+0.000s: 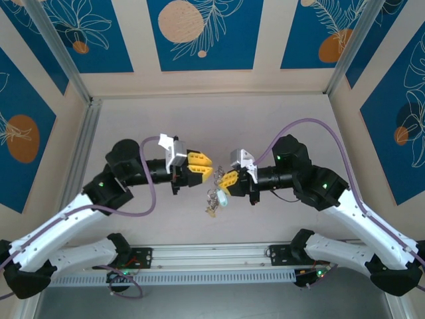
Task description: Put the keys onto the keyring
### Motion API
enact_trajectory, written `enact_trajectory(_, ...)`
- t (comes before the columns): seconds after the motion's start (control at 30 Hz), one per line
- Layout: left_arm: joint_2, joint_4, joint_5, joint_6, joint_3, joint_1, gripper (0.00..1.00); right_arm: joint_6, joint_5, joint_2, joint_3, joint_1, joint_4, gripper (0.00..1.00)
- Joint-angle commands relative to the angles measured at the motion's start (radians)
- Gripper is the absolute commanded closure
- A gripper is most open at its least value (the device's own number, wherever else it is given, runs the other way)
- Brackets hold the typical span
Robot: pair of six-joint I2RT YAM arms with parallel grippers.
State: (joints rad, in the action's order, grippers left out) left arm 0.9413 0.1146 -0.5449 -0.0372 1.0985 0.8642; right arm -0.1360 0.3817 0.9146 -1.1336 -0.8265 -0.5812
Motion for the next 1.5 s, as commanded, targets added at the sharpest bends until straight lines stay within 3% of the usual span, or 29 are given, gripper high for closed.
enact_trajectory(0.0, 0.059, 0.431, 0.089, 0.210, 0.114, 0.001, 0.75, -0.040, 0.019, 0.011, -0.062, 0.003, -0.051, 1.00)
enact_trajectory(0.2, 0.106, 0.531, 0.056, 0.283, 0.174, 0.027, 0.74, -0.052, 0.047, 0.034, -0.097, 0.001, -0.091, 1.00)
enact_trajectory(0.6, 0.102, 0.565, 0.045, 0.322, 0.198, 0.053, 0.72, -0.073, 0.045, 0.081, -0.121, -0.008, -0.138, 1.00)
enact_trajectory(1.47, 0.160, 0.457, -0.039, 0.284, 0.183, 0.058, 0.71, -0.074, 0.071, 0.108, -0.111, -0.012, -0.097, 1.00)
